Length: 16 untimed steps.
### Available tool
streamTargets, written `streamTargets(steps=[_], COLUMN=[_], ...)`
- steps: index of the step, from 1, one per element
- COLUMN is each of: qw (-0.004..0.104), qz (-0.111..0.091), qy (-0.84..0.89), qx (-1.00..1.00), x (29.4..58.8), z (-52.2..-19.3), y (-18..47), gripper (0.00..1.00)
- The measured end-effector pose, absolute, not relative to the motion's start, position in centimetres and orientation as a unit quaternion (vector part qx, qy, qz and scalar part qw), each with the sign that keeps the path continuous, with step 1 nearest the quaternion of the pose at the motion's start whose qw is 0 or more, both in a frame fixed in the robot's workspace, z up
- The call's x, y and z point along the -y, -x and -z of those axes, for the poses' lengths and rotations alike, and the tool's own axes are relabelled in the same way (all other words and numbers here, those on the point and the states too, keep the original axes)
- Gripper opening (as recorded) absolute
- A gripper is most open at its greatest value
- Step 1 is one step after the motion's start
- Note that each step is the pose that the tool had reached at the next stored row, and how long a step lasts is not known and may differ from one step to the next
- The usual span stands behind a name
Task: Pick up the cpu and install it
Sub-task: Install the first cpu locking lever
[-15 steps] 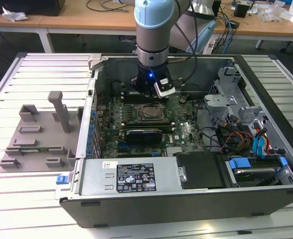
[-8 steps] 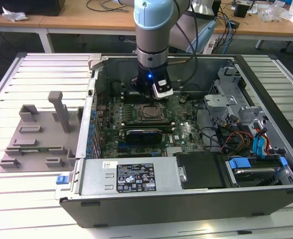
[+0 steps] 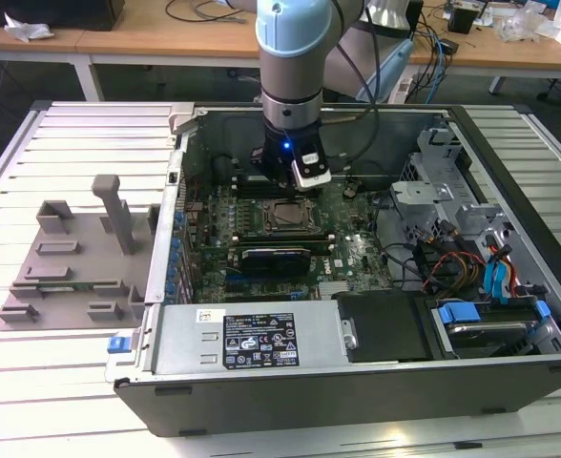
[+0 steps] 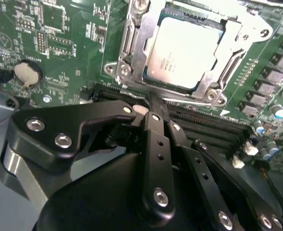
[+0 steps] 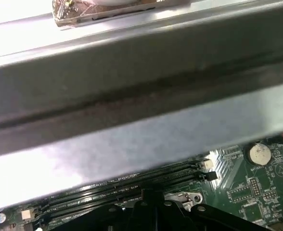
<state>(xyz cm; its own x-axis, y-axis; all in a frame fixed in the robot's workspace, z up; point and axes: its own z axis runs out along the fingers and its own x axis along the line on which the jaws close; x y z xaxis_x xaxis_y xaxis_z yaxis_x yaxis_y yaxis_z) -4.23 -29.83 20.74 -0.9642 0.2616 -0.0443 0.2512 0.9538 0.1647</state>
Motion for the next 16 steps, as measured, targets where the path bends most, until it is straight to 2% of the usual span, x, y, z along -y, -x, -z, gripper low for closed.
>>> streamTargets(steps=[2,3,7,11,16], qw=[0.036,0.042,0.096,0.107,0.108], qz=[-0.08,-0.08,-0.087,-0.089,-0.088], qy=[-0.13,-0.129,-0.125,-0.124,-0.124], qx=[-0.988,-0.987,-0.984,-0.982,-0.983], x=[29.8,29.8,29.8,29.7,29.7], z=[-21.0,-21.0,-20.9,-20.8,-20.4], y=[4.3,4.5,5.8,6.7,7.0], gripper=[0.11,0.11,0.11,0.11,0.11])
